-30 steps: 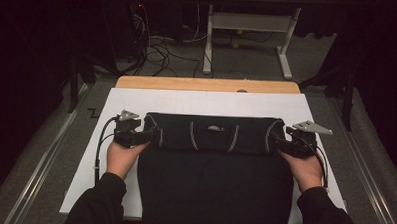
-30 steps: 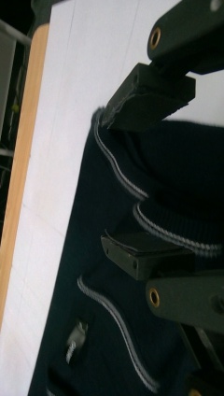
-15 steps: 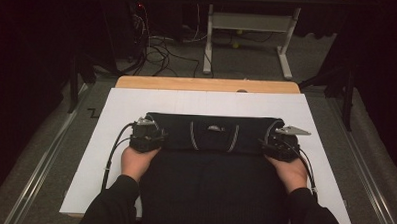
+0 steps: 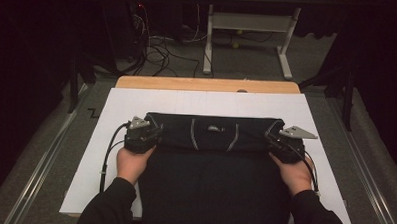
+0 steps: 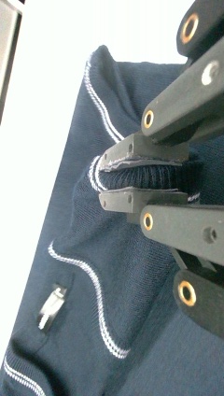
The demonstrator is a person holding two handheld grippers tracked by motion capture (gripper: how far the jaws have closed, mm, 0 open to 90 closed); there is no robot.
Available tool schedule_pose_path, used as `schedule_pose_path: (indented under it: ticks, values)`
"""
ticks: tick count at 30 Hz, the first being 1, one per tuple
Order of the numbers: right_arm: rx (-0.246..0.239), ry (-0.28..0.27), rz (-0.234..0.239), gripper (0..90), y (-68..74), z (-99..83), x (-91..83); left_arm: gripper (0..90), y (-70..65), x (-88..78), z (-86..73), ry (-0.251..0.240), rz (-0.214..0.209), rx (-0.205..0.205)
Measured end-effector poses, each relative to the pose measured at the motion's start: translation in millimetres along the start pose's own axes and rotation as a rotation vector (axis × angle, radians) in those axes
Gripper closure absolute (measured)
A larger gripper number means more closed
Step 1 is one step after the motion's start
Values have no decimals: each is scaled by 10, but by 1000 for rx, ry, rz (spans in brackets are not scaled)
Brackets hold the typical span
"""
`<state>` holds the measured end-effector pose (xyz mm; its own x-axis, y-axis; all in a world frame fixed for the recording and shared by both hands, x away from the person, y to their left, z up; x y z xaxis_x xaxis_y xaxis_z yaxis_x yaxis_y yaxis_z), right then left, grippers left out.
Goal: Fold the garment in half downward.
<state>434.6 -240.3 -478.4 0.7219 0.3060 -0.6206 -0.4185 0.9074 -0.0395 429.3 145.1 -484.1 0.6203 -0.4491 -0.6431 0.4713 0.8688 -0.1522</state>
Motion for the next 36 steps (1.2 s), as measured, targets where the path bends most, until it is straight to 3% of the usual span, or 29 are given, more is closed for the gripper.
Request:
schedule_pose_path:
  ticks: [10, 22, 29, 36]
  values:
    - [-20, -66, 13, 807, 40, 80, -207, 748, -29, -200, 41, -49, -8, 11]
    - [-23, -130, 15, 807, 60, 86, -471, 747, -205, -457, -10, -92, -41, 56]
    - [-48, -139, 13, 807, 110, -48, -635, 747, -269, -588, -213, -82, -42, 75]
    - [-87, -132, 8, 808, 223, -222, -736, 747, -298, -591, -488, -45, -56, 76]
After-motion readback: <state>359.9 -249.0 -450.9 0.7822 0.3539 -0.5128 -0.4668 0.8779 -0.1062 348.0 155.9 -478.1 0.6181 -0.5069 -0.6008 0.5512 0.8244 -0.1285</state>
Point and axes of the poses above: each handheld gripper's, and its own axes: x roughly forward along the jaws, z roughly out of its top, y roughly to its left, the point moved 8 cm from there along x, roughly forward along the jaws, and after that the axes turned 5 degrees about y, right-handed, at the moved point
